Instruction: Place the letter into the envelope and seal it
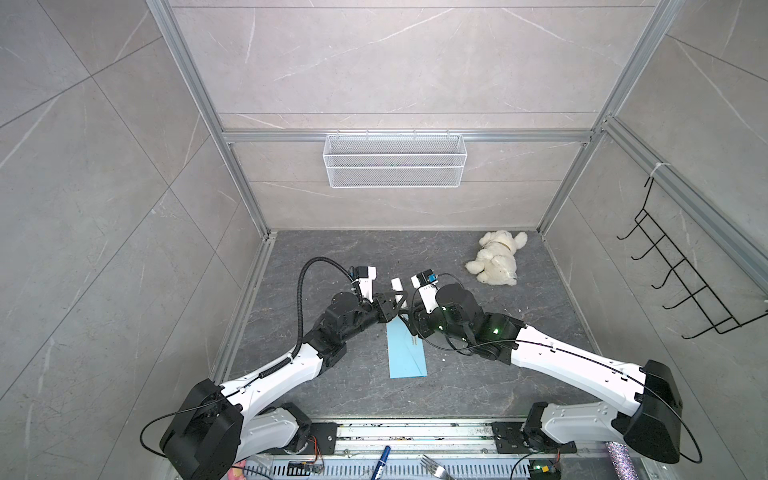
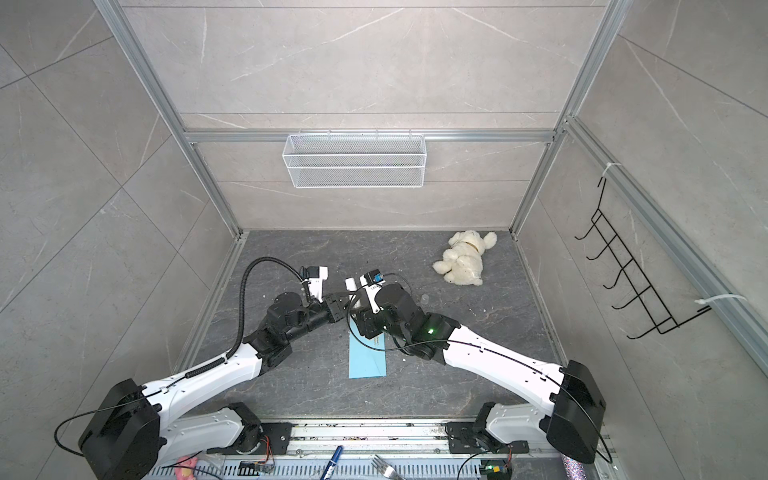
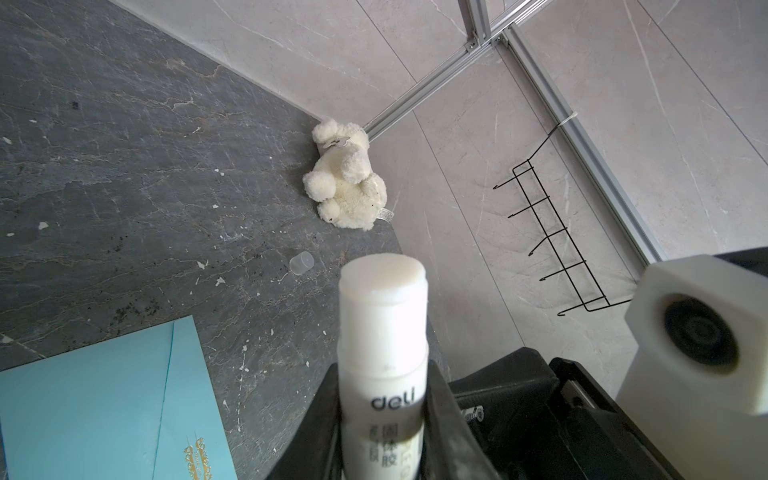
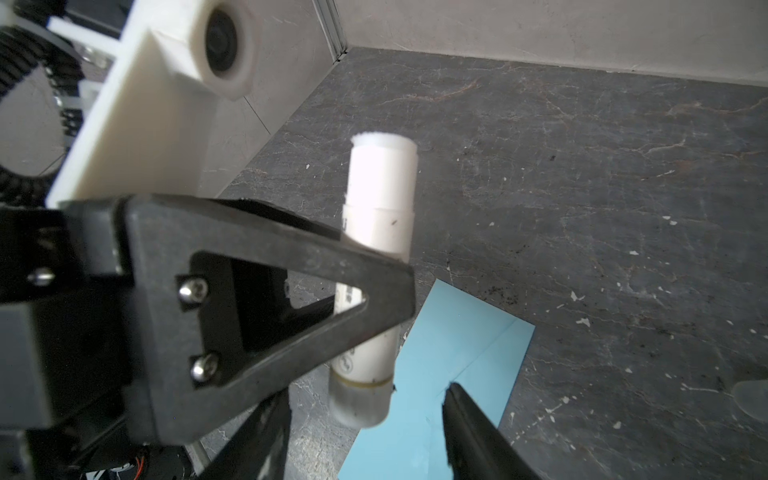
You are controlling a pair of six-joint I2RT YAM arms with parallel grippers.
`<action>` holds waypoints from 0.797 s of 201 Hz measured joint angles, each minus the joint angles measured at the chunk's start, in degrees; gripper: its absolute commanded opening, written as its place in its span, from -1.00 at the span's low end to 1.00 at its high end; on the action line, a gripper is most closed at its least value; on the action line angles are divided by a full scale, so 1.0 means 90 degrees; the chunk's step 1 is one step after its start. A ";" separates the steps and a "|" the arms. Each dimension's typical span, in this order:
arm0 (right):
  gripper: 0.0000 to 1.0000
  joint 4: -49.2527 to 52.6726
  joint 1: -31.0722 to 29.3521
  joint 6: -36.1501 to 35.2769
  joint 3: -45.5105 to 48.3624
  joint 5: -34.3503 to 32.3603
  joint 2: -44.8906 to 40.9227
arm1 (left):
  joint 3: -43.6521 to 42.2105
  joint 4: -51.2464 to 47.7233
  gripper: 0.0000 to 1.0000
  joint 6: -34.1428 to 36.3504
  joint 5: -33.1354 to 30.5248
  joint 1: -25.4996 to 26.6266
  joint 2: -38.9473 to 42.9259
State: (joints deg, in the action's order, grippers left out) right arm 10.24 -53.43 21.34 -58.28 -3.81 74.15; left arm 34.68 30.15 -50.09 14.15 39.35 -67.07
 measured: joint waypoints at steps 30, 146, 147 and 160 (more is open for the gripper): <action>0.05 -0.0083 0.0000 -0.0027 0.0000 0.0087 0.0083 | 0.0000 0.0032 -1.00 -0.0034 0.0010 -0.0002 0.0000; -0.73 -0.0318 0.0022 -0.0019 0.0000 -0.0007 0.0335 | 0.0000 0.0228 -0.93 -0.0202 0.0160 -0.0015 -0.0049; -0.73 -0.0318 0.0022 -0.0019 0.0000 -0.0007 0.0335 | 0.0000 0.0226 -0.92 -0.0202 0.0160 -0.0015 -0.0049; -0.77 -0.0316 0.0022 -0.0019 0.0000 -0.0007 0.0335 | 0.0000 0.0221 -0.74 -0.0197 0.0160 -0.0015 -0.0049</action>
State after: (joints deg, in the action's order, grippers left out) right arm 7.40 -53.23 21.17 -58.28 -3.88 77.17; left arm 34.68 32.14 -51.86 15.59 39.22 -67.51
